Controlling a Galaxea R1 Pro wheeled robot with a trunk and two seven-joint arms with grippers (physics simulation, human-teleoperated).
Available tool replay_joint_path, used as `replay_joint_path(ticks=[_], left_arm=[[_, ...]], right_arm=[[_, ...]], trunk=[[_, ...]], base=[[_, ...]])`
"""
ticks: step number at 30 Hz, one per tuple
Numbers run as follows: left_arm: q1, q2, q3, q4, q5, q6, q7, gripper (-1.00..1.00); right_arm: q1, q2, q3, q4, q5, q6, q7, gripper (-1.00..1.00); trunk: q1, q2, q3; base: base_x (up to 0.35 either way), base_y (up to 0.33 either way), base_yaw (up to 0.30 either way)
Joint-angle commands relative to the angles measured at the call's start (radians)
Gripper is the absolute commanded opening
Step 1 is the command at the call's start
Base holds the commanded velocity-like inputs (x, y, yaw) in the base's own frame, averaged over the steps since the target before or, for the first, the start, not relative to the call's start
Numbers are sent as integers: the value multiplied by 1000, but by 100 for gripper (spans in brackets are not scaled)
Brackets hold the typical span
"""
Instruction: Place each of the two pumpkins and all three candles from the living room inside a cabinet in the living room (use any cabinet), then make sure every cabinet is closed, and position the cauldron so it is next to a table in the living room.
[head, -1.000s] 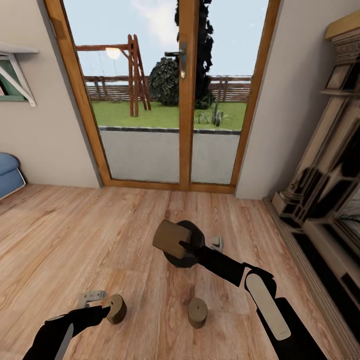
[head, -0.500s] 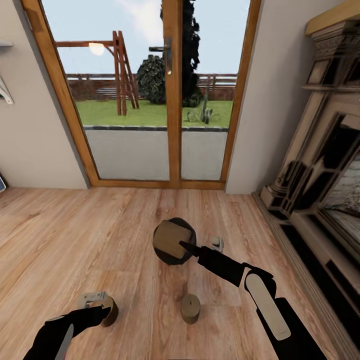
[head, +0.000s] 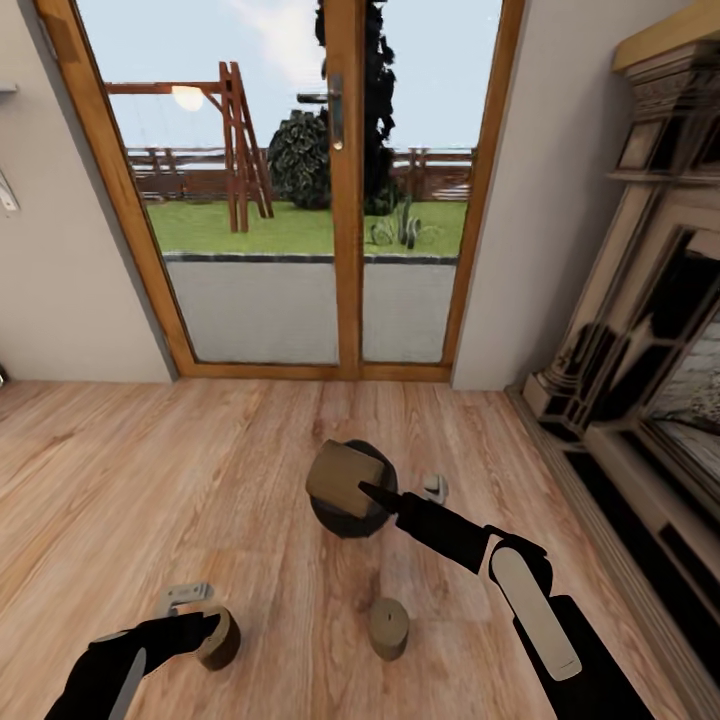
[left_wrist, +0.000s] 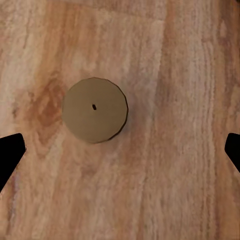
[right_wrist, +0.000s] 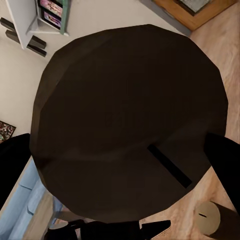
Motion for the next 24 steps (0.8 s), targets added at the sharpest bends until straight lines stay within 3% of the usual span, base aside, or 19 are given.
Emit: replay_joint_path(ticks=[1, 7, 12, 24], left_arm=[[0, 0, 0, 0, 0, -1, 0, 100], [0, 2, 0, 0, -3, -1, 2, 100], [0, 2, 0, 0, -3, -10, 2, 100], [0, 2, 1, 5, -2, -22, 2, 100]], right_arm=[[0, 0, 1, 0, -1, 1, 0, -100], [0, 1, 3, -1, -1, 1, 0, -100], [0, 2, 55, -3, -1, 5, 0, -100], [0, 28, 102, -10, -4, 40, -1, -100]], trunk=[[0, 0, 0], [0, 0, 0], [0, 0, 0], [0, 0, 0]], base=[[94, 82, -27], [91, 71, -7], [94, 63, -1], [61, 46, 0]])
